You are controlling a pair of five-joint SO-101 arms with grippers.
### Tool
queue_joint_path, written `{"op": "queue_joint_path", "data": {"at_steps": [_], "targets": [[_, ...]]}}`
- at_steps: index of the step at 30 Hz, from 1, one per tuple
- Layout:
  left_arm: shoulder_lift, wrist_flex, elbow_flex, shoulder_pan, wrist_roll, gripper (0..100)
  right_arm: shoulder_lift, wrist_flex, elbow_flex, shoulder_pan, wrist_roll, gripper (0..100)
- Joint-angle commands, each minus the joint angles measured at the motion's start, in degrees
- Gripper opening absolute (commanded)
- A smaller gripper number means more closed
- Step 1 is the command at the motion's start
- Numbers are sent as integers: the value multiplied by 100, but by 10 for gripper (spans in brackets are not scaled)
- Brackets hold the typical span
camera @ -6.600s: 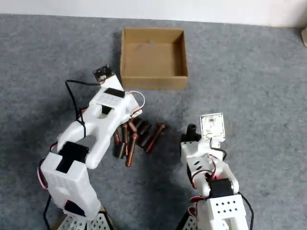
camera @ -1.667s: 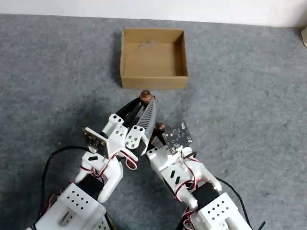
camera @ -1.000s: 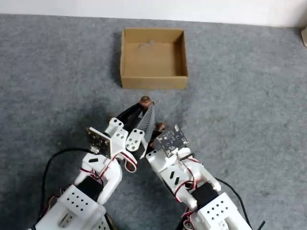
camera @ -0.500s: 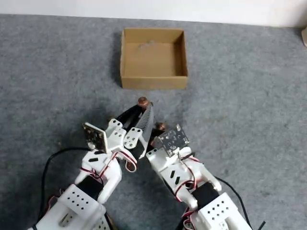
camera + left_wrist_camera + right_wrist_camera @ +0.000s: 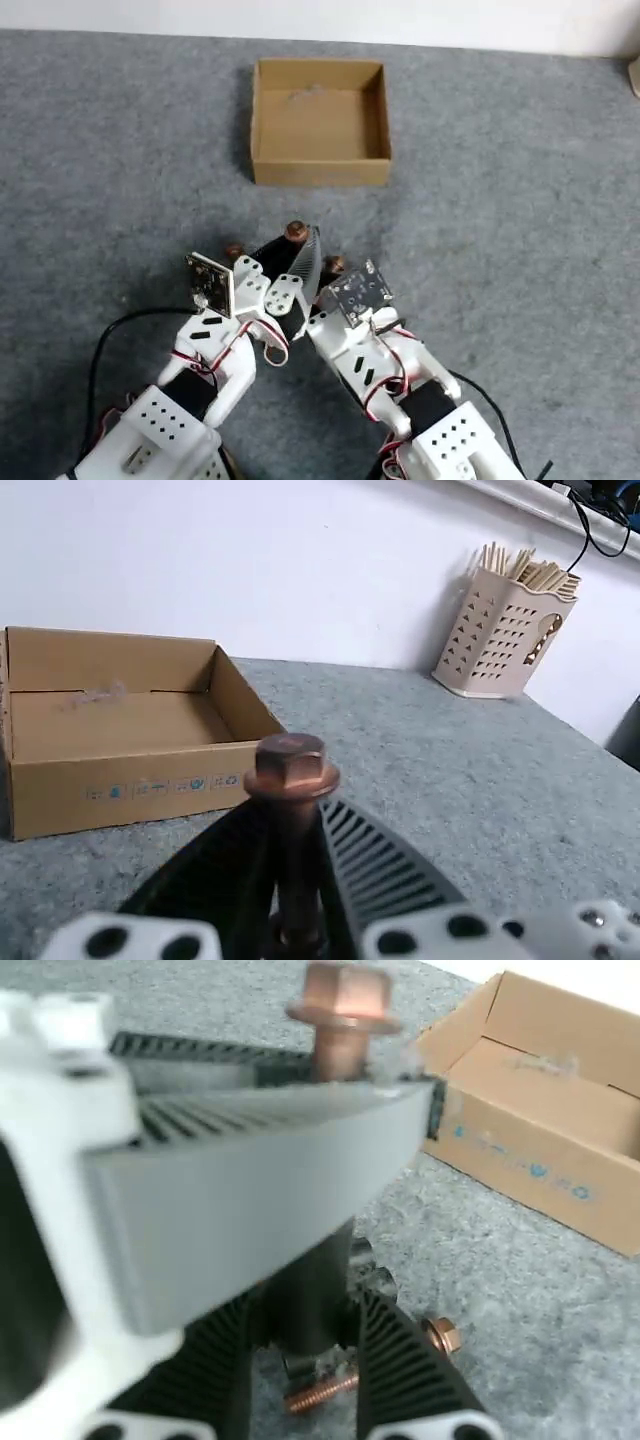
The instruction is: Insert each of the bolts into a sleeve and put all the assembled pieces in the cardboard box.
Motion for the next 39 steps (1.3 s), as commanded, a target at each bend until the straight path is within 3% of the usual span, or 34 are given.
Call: {"op": "queue_joint_path", "data": {"at_steps": [1, 11, 18, 20, 30, 33, 36, 39], "targets": [[-22, 176, 136, 92, 0, 6, -57, -22, -400, 418, -281, 5], [-22, 387, 136, 101, -9, 19, -57, -22, -400, 514, -299, 5], [-22, 870, 75, 110, 0, 306, -57, -22, -374, 523, -264, 5], [-22, 1055, -13, 110, 18, 332, -57, -22, -374, 523, -264, 5], [-31, 1213, -119, 66, 35, 332, -57, -22, -347, 523, -246, 5], [-31, 1213, -189, 75, 343, 327, -57, -22, -347, 523, -246, 5], [-31, 1231, -470, 66, 589, 255, -57, -22, -347, 523, -246, 5], [-31, 1222, -673, 66, 589, 104, -57, -22, -338, 523, -246, 5]]}}
